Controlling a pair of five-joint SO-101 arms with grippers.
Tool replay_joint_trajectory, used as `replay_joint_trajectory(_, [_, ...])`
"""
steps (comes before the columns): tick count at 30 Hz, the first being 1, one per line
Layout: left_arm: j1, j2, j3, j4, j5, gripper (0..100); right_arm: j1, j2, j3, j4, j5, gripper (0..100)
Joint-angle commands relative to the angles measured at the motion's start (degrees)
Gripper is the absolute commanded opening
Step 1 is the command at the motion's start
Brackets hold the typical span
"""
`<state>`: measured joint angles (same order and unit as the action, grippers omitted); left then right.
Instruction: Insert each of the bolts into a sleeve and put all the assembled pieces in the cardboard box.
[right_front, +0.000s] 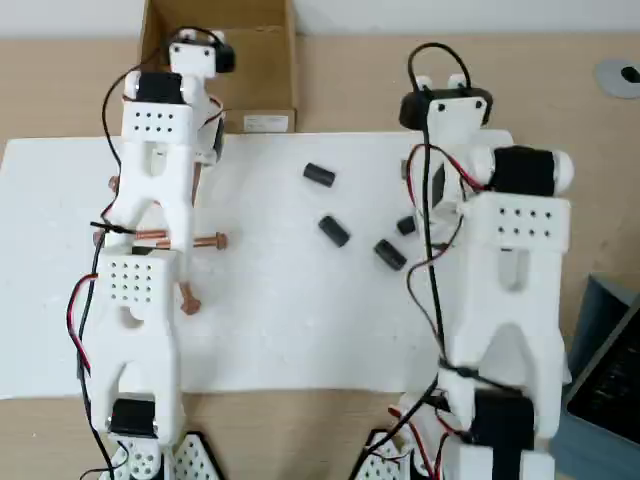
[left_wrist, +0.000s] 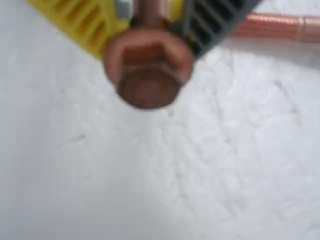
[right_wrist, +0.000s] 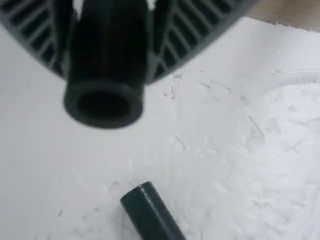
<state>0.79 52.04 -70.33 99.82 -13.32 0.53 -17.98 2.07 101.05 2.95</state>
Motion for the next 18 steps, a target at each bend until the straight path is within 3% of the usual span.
replay_joint_trajectory(1, [0.2,-9.8,-3.3,0.7,2.3,0,0.5,-6.7,-3.4,1.1,0.0,1.0])
replay_joint_trajectory(9, [0.6,-25.9,3.5,0.7,2.2,0,0.7,-15.3,-3.3,1.1,0.3,1.0])
replay_joint_trajectory(18, [0.7,-49.7,24.1,0.7,2.4,0,0.6,-22.8,-1.3,1.1,0.4,0.9])
